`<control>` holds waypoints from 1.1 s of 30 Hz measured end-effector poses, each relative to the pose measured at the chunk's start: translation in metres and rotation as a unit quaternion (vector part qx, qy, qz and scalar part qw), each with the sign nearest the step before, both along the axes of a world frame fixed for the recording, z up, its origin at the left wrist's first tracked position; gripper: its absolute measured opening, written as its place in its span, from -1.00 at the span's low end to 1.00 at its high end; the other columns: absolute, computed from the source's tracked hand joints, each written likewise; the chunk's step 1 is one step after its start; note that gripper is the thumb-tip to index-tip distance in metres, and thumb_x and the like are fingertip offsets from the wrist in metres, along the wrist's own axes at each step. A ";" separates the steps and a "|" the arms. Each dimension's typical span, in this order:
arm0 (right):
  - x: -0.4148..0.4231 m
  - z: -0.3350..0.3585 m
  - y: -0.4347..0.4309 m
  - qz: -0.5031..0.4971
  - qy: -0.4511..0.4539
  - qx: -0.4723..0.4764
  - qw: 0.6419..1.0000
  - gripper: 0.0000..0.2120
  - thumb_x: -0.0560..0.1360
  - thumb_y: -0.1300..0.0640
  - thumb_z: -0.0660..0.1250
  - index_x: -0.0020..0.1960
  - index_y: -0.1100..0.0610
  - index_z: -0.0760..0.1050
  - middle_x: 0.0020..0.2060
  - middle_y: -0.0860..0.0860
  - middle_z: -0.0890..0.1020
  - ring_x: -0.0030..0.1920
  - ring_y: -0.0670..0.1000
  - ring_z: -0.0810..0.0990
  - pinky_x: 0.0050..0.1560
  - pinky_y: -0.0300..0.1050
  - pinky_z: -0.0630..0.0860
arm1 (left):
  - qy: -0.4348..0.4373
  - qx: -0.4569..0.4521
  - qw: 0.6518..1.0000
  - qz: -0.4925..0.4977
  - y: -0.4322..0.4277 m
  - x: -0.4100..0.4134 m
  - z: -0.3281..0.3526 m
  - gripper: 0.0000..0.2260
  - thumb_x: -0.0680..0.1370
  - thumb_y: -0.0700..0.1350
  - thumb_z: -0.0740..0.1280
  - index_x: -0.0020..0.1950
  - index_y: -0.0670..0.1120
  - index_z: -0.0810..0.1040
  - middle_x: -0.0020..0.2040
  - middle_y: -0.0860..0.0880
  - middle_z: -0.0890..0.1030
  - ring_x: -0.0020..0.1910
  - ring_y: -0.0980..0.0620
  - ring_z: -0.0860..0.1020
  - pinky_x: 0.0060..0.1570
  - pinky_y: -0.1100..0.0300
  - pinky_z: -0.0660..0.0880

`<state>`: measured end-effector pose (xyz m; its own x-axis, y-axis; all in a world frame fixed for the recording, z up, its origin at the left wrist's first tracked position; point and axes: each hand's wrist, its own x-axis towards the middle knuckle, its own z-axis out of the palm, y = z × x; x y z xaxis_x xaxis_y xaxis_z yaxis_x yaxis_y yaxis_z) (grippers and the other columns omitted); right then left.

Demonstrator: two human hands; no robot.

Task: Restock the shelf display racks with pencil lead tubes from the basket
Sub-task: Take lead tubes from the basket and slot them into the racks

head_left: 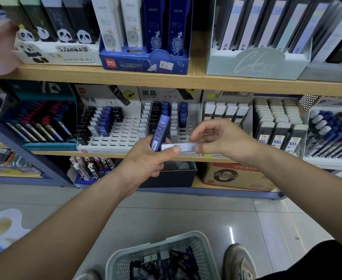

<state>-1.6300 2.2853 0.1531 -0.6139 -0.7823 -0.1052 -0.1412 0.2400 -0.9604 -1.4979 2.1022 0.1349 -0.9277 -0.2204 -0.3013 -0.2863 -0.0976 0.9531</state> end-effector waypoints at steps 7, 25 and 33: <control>0.018 -0.004 -0.013 0.056 0.011 0.056 0.997 -0.55 0.44 0.32 0.50 0.26 0.06 0.49 -0.08 0.10 0.70 -0.08 0.13 0.71 -0.01 0.12 0.65 | 0.000 -0.008 1.000 -0.002 0.001 -0.001 -0.002 -0.83 0.54 -0.09 0.46 -0.03 -0.09 0.49 -0.37 0.04 0.30 -0.47 0.09 0.20 -0.46 0.21 0.16; -0.012 -0.006 -0.012 -0.154 0.110 0.002 0.982 -0.87 0.53 0.24 0.43 0.04 0.10 0.56 -0.17 0.09 0.62 -0.24 0.12 0.68 -0.16 0.17 0.67 | -0.048 -0.022 0.999 0.006 -0.013 0.011 -0.009 -0.62 0.53 0.20 0.31 0.09 -0.09 0.46 -0.36 0.07 0.33 -0.41 0.10 0.24 -0.44 0.24 0.20; -0.020 -0.023 -0.037 -0.143 0.195 0.027 0.970 -0.82 0.47 0.17 0.50 -0.11 -0.05 0.53 -0.18 -0.02 0.65 -0.11 -0.01 0.66 0.05 0.03 0.62 | -0.059 -0.054 0.997 -0.008 -0.032 0.031 -0.012 -0.86 0.62 0.00 0.34 -0.04 -0.02 0.44 -0.32 0.04 0.28 -0.39 0.07 0.20 -0.41 0.19 0.18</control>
